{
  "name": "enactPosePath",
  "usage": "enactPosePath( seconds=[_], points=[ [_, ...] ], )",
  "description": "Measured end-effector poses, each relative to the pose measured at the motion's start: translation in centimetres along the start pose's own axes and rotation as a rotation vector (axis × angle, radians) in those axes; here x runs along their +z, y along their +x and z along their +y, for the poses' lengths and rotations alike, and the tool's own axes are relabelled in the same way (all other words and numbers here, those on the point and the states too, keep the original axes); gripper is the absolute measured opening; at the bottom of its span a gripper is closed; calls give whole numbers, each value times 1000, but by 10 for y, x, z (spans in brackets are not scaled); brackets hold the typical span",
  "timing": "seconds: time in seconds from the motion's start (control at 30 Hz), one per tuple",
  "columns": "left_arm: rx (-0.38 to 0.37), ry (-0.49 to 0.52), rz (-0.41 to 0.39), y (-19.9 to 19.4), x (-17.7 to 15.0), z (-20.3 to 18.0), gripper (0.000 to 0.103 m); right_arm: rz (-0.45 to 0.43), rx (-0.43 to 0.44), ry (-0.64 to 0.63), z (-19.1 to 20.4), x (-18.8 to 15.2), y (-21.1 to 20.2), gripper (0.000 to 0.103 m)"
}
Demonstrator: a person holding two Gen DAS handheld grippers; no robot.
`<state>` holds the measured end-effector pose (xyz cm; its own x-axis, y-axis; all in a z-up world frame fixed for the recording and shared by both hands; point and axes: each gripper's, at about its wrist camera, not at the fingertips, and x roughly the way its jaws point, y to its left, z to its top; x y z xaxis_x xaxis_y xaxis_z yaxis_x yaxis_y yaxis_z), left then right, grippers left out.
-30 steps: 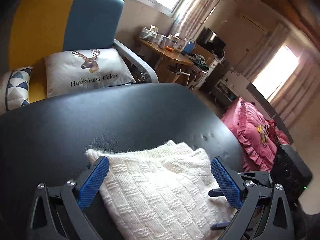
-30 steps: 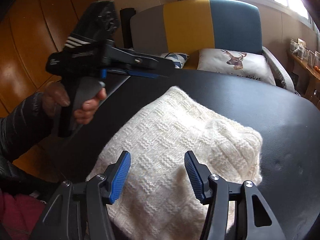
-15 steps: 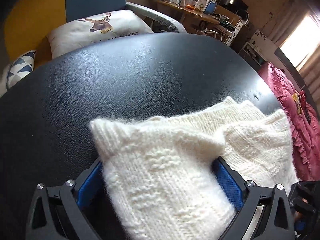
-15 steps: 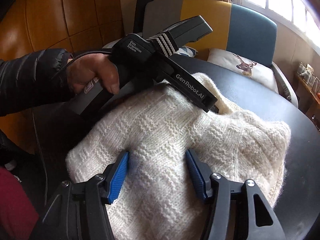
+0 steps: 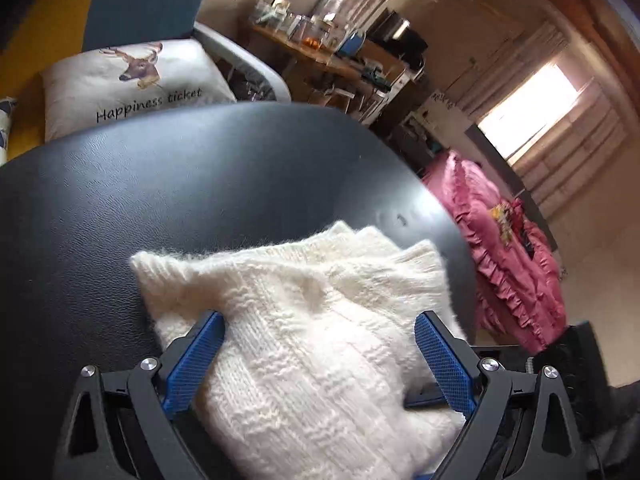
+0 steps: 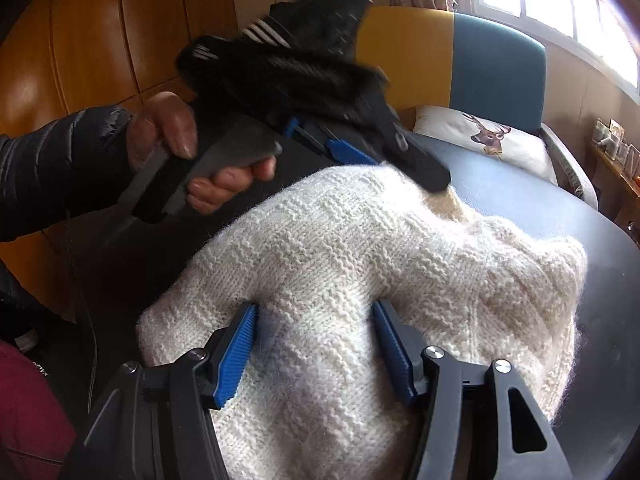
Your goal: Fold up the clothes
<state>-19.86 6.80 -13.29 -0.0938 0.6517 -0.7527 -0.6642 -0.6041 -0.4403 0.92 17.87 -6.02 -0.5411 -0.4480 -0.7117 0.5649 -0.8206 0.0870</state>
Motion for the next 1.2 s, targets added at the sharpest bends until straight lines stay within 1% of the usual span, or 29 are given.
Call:
enactPosePath(
  seconds=[0.03, 0.07, 0.1, 0.17, 0.27, 0.37, 0.5, 0.77, 0.83, 0.9, 0.97, 1.0, 1.07, 1.1, 1.17, 1.2],
  points=[
    [72, 19, 44, 18, 1, 0, 96, 2, -1, 3, 0, 1, 0, 61],
    [117, 32, 61, 29, 1, -2, 99, 5, -3, 8, -1, 1, 1, 61],
    [133, 37, 49, 32, 1, -4, 99, 5, -5, 14, -1, 1, 1, 61],
    [168, 51, 48, 35, 2, -8, 100, 5, -9, 18, -1, 1, 1, 61],
    [240, 58, 42, 34, 2, -11, 102, 7, -12, 18, 0, 1, 1, 61],
    [343, 36, 16, 25, 1, -19, 103, 13, -19, 19, 1, 0, 0, 61],
    [413, 17, -42, 2, -10, -34, 102, 5, -40, 30, 6, -4, -2, 61],
    [429, -70, -159, -56, -53, -58, 102, 2, -79, 92, 11, -10, -12, 61],
    [420, -120, -183, -69, -68, -61, 102, 1, -71, 136, 9, -13, -18, 61],
    [367, -192, -188, -79, -86, -60, 102, -15, -32, 225, 0, -19, -29, 62],
    [292, -256, -172, -82, -106, -59, 102, -73, 39, 362, -15, -25, -50, 62],
    [269, -271, -164, -82, -115, -59, 102, -103, 75, 430, -23, -28, -61, 62],
    [250, -271, -151, -80, -131, -60, 103, -201, 119, 559, -40, -43, -90, 68],
    [230, -276, -144, -80, -139, -60, 103, -250, 141, 623, -48, -51, -104, 73],
    [169, -311, -136, -80, -150, -55, 102, -274, 122, 701, -68, -66, -123, 78],
    [140, -331, -133, -81, -154, -51, 102, -284, 128, 742, -78, -76, -131, 83]
  ],
)
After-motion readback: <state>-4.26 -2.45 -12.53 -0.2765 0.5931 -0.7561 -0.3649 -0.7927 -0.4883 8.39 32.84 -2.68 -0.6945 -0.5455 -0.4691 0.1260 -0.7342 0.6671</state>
